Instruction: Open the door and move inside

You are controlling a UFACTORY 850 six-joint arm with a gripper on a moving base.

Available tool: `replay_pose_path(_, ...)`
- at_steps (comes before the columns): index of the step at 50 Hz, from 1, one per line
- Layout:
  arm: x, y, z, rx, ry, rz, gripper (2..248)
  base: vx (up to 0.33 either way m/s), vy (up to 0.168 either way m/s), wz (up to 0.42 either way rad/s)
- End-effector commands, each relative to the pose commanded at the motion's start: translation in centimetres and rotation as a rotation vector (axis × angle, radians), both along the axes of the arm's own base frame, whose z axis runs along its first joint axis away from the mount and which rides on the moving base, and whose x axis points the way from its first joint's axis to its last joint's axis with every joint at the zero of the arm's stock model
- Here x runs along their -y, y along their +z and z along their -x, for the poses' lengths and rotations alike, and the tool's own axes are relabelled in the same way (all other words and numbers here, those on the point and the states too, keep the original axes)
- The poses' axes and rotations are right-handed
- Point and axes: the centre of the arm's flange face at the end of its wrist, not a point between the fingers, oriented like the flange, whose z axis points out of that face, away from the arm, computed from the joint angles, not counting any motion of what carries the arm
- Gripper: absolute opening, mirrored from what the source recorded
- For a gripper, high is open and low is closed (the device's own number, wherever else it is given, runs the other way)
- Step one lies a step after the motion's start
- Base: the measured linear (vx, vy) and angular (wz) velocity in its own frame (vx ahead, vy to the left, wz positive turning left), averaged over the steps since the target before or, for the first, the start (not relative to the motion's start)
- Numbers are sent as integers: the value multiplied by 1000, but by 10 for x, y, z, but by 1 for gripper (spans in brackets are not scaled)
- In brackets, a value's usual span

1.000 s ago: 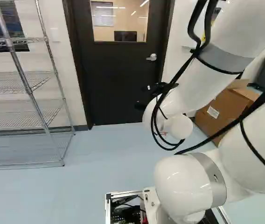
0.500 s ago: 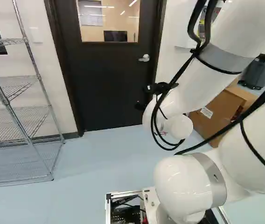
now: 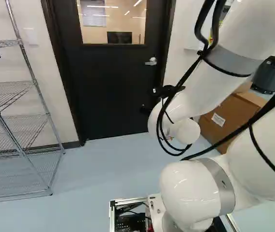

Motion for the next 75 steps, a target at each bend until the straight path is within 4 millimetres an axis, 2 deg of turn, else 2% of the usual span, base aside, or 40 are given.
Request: replay_pose_path(75,0,0,0,0,0,0,247,125,1,-5)
